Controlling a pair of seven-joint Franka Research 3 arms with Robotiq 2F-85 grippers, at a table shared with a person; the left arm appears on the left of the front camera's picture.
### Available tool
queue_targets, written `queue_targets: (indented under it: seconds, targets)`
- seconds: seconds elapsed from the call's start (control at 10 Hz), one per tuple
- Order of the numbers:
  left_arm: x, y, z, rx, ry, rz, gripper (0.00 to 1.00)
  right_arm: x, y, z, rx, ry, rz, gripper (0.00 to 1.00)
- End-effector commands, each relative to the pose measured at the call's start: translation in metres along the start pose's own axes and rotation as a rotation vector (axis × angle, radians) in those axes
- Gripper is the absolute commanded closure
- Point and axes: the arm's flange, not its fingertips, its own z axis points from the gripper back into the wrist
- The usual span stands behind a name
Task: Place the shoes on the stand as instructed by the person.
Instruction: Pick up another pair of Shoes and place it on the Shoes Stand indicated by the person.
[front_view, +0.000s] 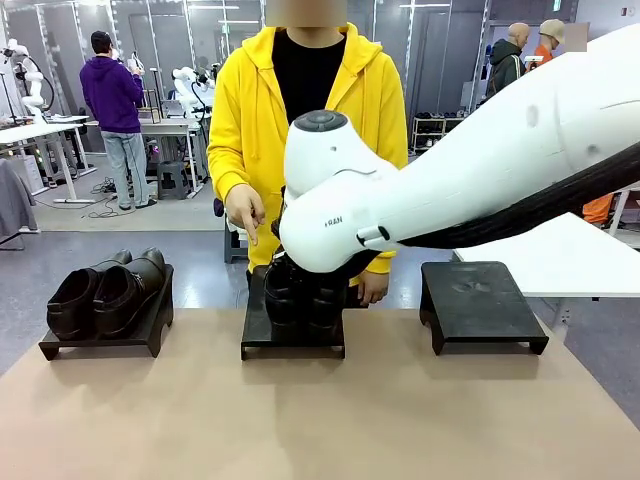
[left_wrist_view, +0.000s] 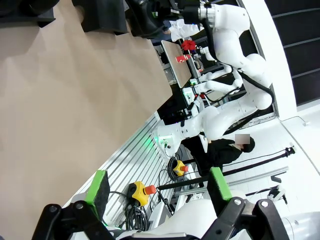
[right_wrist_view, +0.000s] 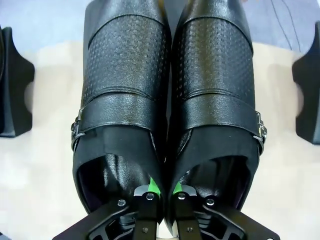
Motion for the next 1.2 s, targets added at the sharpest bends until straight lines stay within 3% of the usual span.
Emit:
queue_targets:
  seconds: [0.0, 1.1]
  targets:
    - [-0.002, -0.002, 0.001, -0.01, 0.002, -0.019, 0.0, 0.019, 0.017, -0.009, 0.003, -0.091, -0.049, 0.93]
    - [-0.002, -0.002, 0.001, -0.01, 0.002, -0.019, 0.0, 0.033, 0.032, -0.065, -0.048, -0.177, -0.044, 0.93]
